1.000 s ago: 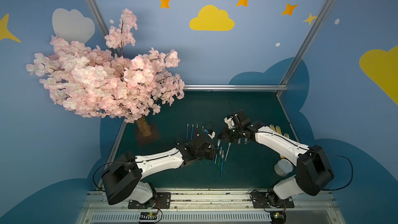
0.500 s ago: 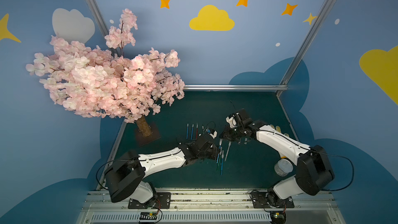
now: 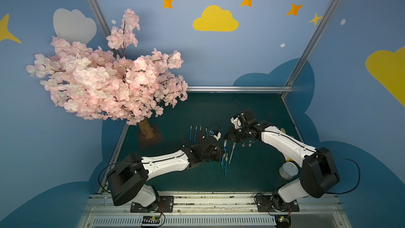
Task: Remove protective caps from carving knives
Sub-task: Remove the protective sleeve from the carving knife.
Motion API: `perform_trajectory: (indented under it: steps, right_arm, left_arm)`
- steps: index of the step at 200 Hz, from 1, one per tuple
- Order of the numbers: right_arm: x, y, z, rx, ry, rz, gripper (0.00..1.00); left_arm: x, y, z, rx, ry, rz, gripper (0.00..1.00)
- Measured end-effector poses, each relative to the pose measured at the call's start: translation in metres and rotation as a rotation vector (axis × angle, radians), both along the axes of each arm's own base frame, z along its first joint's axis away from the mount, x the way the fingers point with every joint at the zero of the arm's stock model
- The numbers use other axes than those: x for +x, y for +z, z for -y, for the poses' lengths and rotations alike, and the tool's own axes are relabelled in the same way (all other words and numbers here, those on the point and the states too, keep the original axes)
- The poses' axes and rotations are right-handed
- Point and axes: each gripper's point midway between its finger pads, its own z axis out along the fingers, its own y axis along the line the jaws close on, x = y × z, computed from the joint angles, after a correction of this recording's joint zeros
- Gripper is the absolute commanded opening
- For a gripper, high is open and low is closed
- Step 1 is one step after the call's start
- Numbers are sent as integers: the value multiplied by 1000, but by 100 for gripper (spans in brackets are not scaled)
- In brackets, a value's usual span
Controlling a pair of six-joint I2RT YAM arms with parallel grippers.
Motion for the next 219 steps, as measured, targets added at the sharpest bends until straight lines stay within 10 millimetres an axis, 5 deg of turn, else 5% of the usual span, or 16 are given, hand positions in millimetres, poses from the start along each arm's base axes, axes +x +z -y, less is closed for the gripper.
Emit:
perform_trajectory:
  steps: [219]
  right_arm:
    - [5, 0, 6, -58, 47, -11, 7]
  left_arm:
    - [2, -1, 5, 20, -18, 32, 4]
